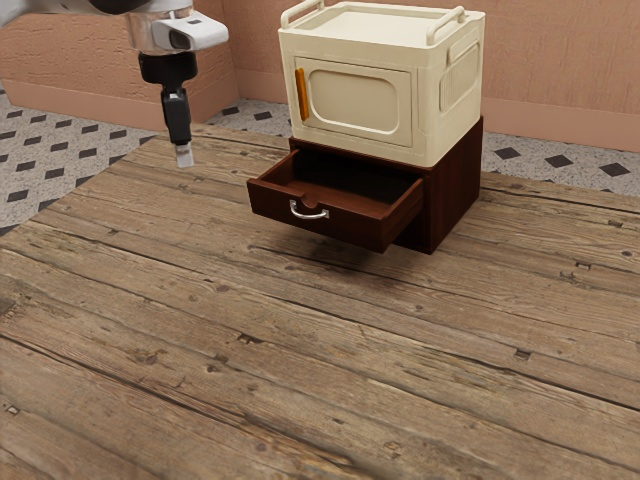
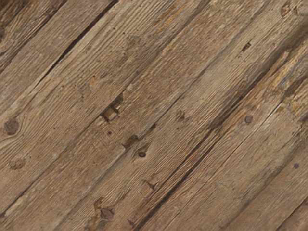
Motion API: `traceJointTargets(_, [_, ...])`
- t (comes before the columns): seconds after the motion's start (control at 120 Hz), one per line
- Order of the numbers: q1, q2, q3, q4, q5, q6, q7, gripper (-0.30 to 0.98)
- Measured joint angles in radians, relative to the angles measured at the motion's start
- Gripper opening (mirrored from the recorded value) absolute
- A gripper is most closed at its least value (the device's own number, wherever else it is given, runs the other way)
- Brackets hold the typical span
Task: Push the drawer handle with one arm to close the drawer
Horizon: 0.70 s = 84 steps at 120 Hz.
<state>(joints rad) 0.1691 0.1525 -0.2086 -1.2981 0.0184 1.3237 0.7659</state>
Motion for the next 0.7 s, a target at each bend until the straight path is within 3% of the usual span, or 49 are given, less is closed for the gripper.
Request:
traceJointTargets(0.25, [0.0, -0.004, -0.001, 0.016, -0.001, 0.001, 0.007, 0.68])
traceJointTargets(0.325, [-0.002, -0.108, -0.01, 0.05, 0.002, -0.003, -0.015, 0.68])
traceJointTargets(0.442, [0.041, -0.196, -0.104, 0.038, 0.001, -0.007, -0.105, 0.69])
traceJointTargets(0.533, [-0.003, -0.187, -0.15, -0.02, 0.006, -0.008, -0.197, 0.68])
traceJointTargets(0.7, [-0.132, -0.086, -0.159, -0.116, 0.008, -0.002, -0.391, 0.31])
